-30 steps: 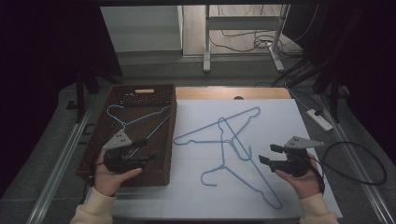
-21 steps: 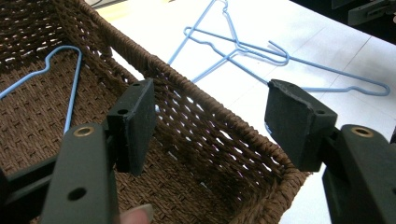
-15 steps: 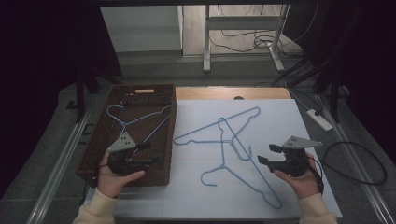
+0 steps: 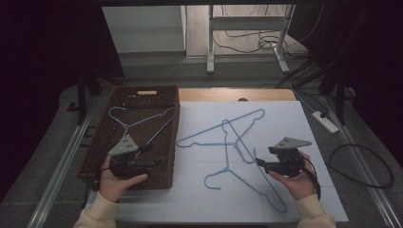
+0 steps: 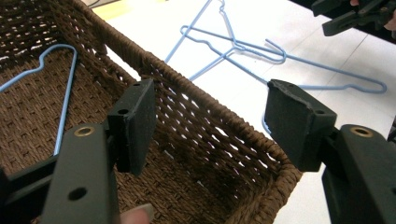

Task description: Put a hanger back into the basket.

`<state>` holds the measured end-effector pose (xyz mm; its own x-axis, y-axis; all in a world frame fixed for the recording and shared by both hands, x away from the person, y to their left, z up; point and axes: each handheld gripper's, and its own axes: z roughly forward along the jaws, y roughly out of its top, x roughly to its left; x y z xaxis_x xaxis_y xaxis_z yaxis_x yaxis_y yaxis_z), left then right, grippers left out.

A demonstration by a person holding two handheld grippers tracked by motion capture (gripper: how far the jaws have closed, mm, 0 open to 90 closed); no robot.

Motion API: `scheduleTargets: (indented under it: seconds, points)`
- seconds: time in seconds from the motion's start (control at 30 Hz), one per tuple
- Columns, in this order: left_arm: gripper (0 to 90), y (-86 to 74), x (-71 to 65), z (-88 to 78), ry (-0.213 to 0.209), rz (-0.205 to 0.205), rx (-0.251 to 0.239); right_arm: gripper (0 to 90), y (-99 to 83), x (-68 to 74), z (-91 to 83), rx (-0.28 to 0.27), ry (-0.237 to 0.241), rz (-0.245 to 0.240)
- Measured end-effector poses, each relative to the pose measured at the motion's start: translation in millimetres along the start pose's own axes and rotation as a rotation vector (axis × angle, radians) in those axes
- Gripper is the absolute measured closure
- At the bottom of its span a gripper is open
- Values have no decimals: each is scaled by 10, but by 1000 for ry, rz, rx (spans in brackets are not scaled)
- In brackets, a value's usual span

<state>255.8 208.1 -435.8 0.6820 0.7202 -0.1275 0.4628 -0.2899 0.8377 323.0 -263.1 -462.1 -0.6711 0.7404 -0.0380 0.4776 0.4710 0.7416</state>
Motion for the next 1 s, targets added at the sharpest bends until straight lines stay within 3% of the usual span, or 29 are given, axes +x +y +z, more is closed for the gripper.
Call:
scheduleTargets:
  seconds: [0.13, 0.4, 0.63, 0.83, 1.0]
  points:
    - [349, 5, -10, 23, -3, 2, 12, 317, 61, 45, 120, 43, -20, -7]
    - [349, -7, -60, 89, -11, 21, 48, 287, 178, 86, 389, 136, -13, -9]
    - [348, -13, -83, 104, -20, 30, 30, 281, 264, 8, 568, 169, 14, 43]
    - [348, -15, -91, 140, -28, 34, 39, 321, 336, 4, 706, 211, 29, 43]
    - [347, -28, -94, 151, -30, 34, 48, 395, 423, 1, 868, 278, 25, 42]
